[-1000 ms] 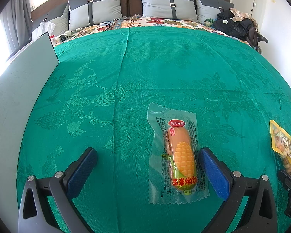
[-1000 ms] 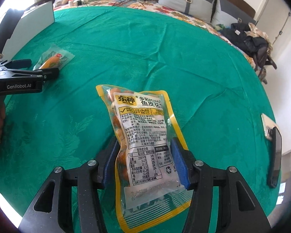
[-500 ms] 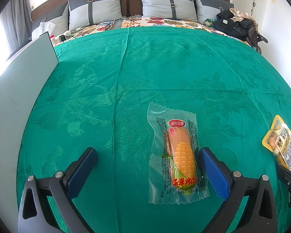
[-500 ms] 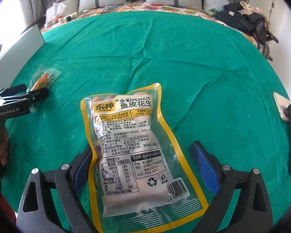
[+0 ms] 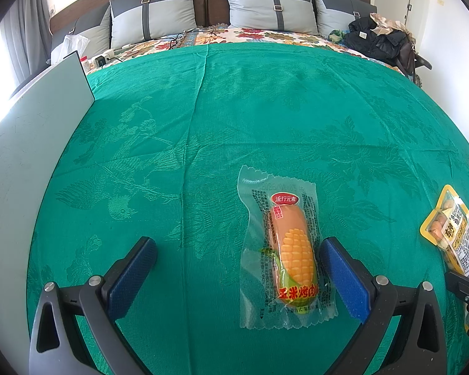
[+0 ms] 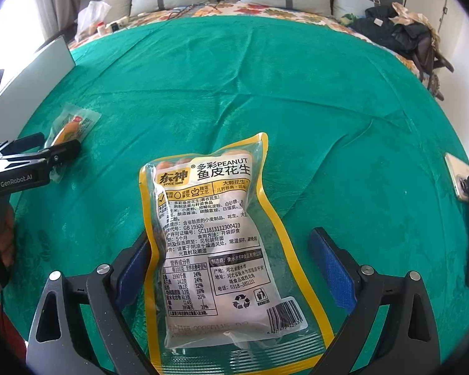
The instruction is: Organize snacks
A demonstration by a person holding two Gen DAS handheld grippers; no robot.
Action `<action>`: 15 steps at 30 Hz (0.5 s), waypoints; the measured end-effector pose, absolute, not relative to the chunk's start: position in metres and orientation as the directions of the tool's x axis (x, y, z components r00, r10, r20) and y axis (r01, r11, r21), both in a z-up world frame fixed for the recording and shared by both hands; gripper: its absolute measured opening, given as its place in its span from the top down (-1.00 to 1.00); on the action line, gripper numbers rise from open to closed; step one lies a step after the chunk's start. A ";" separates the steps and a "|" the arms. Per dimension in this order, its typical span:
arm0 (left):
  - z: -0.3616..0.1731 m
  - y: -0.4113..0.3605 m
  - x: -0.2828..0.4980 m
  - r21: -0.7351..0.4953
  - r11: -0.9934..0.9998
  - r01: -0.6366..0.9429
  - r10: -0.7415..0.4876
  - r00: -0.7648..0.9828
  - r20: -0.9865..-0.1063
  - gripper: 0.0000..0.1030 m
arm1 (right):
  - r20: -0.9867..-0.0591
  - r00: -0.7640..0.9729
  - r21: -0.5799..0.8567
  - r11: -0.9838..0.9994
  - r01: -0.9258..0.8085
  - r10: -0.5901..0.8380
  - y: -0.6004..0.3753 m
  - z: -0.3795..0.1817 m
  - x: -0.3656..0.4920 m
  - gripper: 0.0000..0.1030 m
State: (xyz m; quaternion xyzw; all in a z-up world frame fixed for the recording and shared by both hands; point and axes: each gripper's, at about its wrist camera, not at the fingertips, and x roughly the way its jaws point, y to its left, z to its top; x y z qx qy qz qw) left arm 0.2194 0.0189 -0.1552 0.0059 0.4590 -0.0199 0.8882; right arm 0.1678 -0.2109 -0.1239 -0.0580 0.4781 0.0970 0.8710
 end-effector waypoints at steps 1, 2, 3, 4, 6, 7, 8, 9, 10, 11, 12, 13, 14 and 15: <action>-0.155 0.019 0.219 -0.008 0.999 0.041 -0.030 0.578 -0.816 -1.00 | -0.850 0.506 0.023 0.971 -0.237 0.143 -0.212 -0.122 0.168 -0.88; -0.155 0.019 0.219 -0.008 0.999 0.041 -0.030 0.578 -0.815 -1.00 | -0.848 0.490 0.081 0.964 -0.255 0.201 -0.214 -0.119 0.167 -0.87; -0.155 0.019 0.219 -0.008 0.999 0.041 -0.030 0.578 -0.816 -1.00 | -0.843 0.472 0.142 0.953 -0.267 0.258 -0.217 -0.117 0.167 -0.84; -0.155 0.019 0.219 -0.008 0.999 0.041 -0.030 0.578 -0.816 -1.00 | -0.834 0.451 0.209 0.939 -0.273 0.317 -0.221 -0.115 0.168 -0.82; -0.155 0.019 0.219 -0.008 0.999 0.041 -0.030 0.578 -0.815 -1.00 | -0.779 0.409 0.401 0.878 -0.260 0.476 -0.236 -0.111 0.171 -0.83; -0.155 0.019 0.219 -0.008 0.999 0.041 -0.030 0.578 -0.815 -1.00 | -0.722 0.393 0.521 0.822 -0.231 0.569 -0.249 -0.110 0.173 -0.83; -0.155 0.019 0.219 -0.008 0.999 0.041 -0.030 0.578 -0.815 -1.00 | -0.662 0.392 0.624 0.759 -0.184 0.639 -0.263 -0.112 0.177 -0.83; -0.155 0.019 0.219 -0.008 0.999 0.041 -0.030 0.578 -0.815 -1.00 | -0.609 0.403 0.703 0.700 -0.125 0.683 -0.278 -0.117 0.180 -0.83; -0.155 0.019 0.219 -0.008 0.999 0.041 -0.030 0.578 -0.815 -1.00 | -0.584 0.420 0.743 0.666 -0.069 0.695 -0.293 -0.121 0.183 -0.83; -0.155 0.019 0.219 -0.009 0.999 0.041 -0.031 0.578 -0.815 -1.00 | -0.585 0.437 0.750 0.661 -0.029 0.683 -0.304 -0.123 0.185 -0.83; -0.155 0.019 0.219 -0.009 0.999 0.041 -0.031 0.578 -0.815 -1.00 | -0.597 0.450 0.736 0.677 -0.021 0.664 -0.311 -0.122 0.186 -0.84; -0.155 0.018 0.219 -0.009 0.999 0.041 -0.031 0.578 -0.815 -1.00 | -0.608 0.457 0.716 0.697 -0.038 0.649 -0.314 -0.118 0.187 -0.84; -0.155 0.018 0.219 -0.009 0.999 0.041 -0.031 0.578 -0.815 -1.00 | -0.618 0.457 0.695 0.716 -0.065 0.640 -0.312 -0.113 0.187 -0.86; -0.155 0.018 0.219 -0.009 0.999 0.041 -0.031 0.578 -0.815 -1.00 | -0.631 0.452 0.670 0.737 -0.092 0.630 -0.309 -0.109 0.186 -0.87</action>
